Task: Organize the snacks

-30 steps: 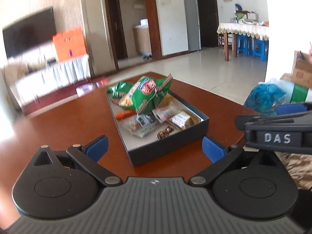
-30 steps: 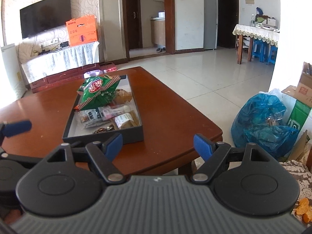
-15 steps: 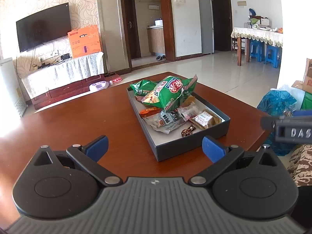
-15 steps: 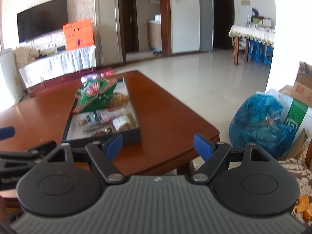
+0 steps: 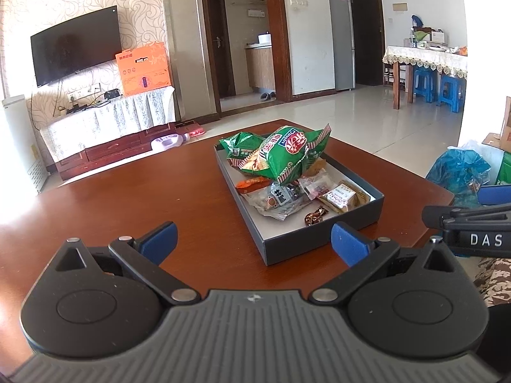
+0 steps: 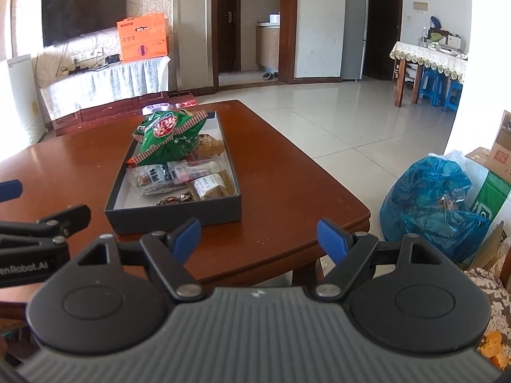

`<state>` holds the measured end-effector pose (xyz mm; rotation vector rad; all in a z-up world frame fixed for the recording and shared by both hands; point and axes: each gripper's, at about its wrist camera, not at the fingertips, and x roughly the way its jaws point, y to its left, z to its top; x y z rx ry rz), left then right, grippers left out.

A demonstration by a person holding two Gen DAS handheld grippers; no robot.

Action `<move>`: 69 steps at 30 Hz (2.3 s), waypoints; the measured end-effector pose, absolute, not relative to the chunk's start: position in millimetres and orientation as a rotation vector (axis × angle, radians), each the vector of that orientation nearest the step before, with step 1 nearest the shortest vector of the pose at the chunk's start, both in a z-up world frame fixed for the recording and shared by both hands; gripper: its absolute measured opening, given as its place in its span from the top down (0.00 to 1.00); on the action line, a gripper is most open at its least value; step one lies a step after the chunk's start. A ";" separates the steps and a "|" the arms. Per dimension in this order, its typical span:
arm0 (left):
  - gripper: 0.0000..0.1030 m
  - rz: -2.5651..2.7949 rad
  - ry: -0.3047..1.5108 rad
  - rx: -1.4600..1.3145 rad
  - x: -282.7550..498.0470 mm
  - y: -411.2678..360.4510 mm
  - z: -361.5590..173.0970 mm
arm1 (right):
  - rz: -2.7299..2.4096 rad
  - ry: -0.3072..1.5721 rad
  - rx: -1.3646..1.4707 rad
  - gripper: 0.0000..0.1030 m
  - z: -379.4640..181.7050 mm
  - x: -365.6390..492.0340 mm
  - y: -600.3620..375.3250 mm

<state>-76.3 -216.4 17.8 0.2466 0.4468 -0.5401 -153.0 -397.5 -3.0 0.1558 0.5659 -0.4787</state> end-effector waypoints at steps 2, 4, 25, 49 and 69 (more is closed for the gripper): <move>0.00 -0.540 0.450 0.243 -75.8 -216.0 17.6 | -0.476 0.568 0.143 0.21 -2.8 -152.2 -395.4; 0.00 -0.542 0.453 0.242 -75.9 -216.1 17.1 | -0.476 0.574 0.133 0.21 -2.7 -151.4 -394.2; 0.00 -0.565 0.443 0.258 -81.8 -214.4 14.2 | -0.464 0.598 0.095 0.20 -3.9 -146.7 -390.3; 0.00 -0.562 0.444 0.258 -82.5 -214.9 14.3 | -0.462 0.602 0.089 0.20 -5.1 -146.0 -387.9; 0.00 -0.564 0.448 0.262 -84.6 -215.2 13.5 | -0.460 0.604 0.087 0.20 -6.0 -145.3 -388.0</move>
